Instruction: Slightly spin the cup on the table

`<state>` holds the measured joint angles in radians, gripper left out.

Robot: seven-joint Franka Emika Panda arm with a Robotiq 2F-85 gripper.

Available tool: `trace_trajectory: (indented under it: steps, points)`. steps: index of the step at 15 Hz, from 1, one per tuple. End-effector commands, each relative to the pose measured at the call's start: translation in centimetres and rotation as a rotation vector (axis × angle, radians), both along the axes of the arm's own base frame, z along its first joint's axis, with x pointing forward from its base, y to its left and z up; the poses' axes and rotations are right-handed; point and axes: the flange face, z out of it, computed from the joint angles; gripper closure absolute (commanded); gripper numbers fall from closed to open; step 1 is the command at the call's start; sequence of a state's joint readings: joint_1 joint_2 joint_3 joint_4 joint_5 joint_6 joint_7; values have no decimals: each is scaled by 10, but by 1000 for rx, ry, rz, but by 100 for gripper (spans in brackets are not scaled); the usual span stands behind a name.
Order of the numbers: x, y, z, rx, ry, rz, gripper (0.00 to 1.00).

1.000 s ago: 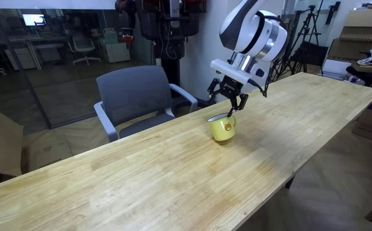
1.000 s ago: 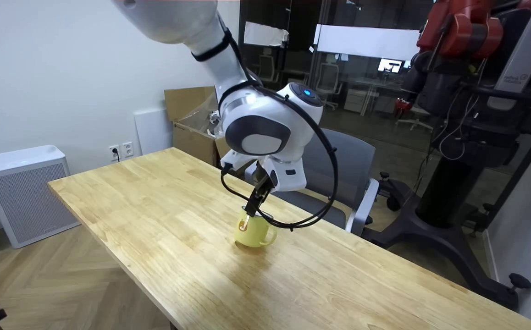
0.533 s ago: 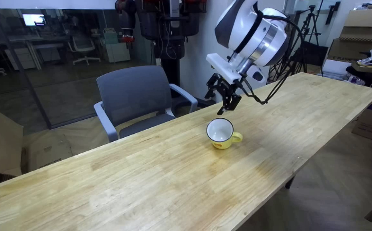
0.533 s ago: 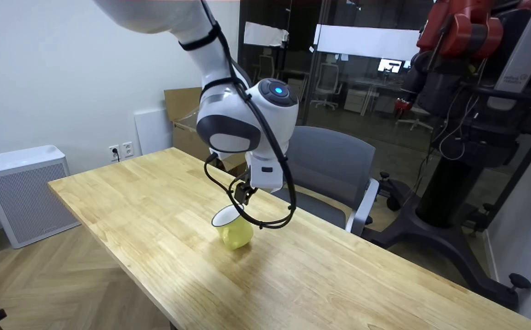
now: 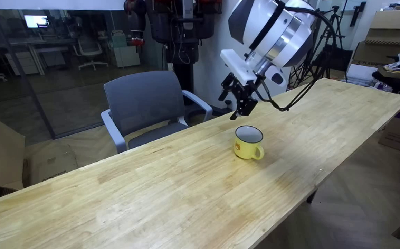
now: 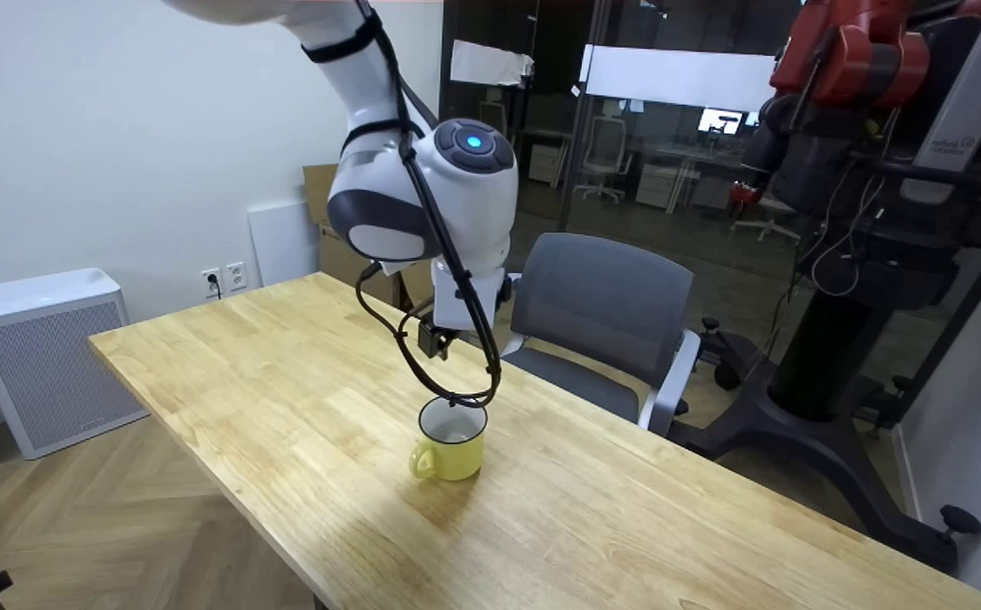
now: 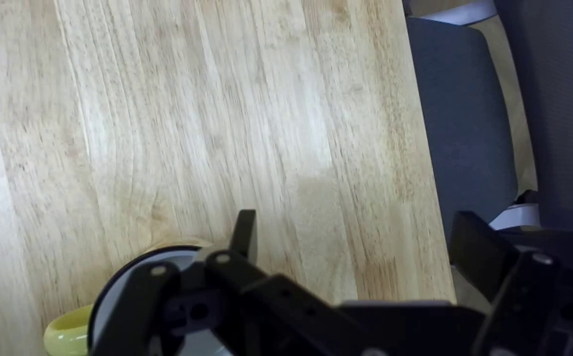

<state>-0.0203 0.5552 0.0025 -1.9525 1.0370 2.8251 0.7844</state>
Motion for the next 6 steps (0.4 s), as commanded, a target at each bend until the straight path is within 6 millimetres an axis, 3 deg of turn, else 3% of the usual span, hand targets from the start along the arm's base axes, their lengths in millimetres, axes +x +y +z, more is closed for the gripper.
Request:
trace_trajectory:
  steps: [1, 3, 4, 6]
  points:
    - [-14, 8, 18, -3, 21, 51, 0]
    - [-18, 14, 20, -17, 52, 116, 0]
    - [-8, 10, 9, -17, 27, 84, 0]
    - [-9, 11, 9, -19, 31, 94, 0]
